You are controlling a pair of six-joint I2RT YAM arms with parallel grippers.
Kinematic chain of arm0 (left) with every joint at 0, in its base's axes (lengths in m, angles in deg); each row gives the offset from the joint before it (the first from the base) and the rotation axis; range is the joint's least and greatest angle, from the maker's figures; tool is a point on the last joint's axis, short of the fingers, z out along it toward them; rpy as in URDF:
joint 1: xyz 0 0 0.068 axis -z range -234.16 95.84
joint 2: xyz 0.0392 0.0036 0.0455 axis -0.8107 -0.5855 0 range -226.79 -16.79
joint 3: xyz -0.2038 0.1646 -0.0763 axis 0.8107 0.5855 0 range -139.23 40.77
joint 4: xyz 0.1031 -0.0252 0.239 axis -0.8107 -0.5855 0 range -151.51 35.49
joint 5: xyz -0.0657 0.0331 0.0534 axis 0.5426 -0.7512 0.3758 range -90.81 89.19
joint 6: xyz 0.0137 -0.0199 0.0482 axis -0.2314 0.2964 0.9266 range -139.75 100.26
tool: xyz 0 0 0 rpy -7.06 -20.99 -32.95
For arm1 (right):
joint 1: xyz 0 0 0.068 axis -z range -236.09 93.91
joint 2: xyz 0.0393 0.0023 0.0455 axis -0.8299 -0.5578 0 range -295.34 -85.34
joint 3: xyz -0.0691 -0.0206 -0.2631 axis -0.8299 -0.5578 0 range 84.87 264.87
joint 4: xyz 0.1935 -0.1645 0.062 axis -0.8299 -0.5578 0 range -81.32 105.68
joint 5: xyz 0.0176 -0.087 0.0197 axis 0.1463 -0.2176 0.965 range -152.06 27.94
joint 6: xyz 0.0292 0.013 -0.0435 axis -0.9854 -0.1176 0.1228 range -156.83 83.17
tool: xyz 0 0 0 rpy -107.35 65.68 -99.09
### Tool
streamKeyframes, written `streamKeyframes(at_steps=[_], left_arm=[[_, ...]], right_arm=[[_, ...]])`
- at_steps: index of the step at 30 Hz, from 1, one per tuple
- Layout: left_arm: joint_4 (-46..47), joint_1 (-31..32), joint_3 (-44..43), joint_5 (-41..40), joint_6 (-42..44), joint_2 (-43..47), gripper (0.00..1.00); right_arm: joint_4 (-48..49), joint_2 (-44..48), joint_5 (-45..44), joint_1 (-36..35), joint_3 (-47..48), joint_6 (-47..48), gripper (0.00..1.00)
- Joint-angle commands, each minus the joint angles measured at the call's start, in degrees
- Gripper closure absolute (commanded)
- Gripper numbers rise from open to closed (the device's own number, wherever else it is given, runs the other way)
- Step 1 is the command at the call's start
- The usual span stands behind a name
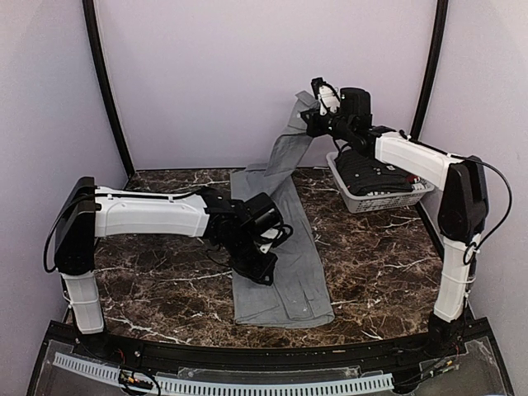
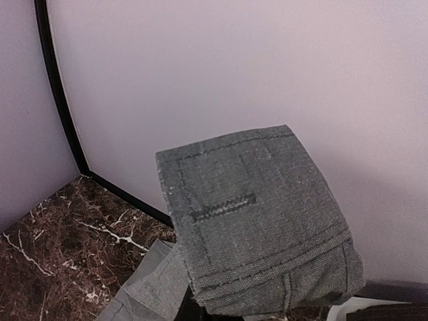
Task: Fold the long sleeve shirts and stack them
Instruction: Fold the 1/3-folded shirt at the center of the board, then adjust the rectangle-folded shirt at the center of the board.
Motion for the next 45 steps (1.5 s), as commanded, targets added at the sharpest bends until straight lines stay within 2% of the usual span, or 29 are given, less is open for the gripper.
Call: streamKeyframes(at_steps=[1,5,11,32,38,45], left_arm=[[-2.4,2.9,-3.2,-4.9,-0.7,-2.6,0.74],[-3.7,4.4,-5.7,-6.8,-0.3,-5.4,0.68],[-5.7,5.8,-8.7,-9.1,0.2,-9.3,0.65],[-6.7,8.0,-8.7,-10.0,1.3,-12.6,0.58],[-7.7,8.2,-9.0,-13.0,1.1,-13.0,0.64],[-9.7,8.4,-9.9,-15.1,1.1,-12.7,0.81]], right_arm=[[1.6,2.7,1.3,0.4,-2.5,-0.9,1.00],[1.8,3.3,1.8,0.3,-4.0,-1.6,1.00],[2.3,3.9,2.7,0.4,-5.1,-2.4,1.00],[2.3,4.6,3.9,0.3,-6.2,-4.0,1.00],[2.5,4.6,4.2,0.2,-6.4,-4.4,1.00],[2.5,4.6,4.5,0.2,-6.3,-4.6,1.00]])
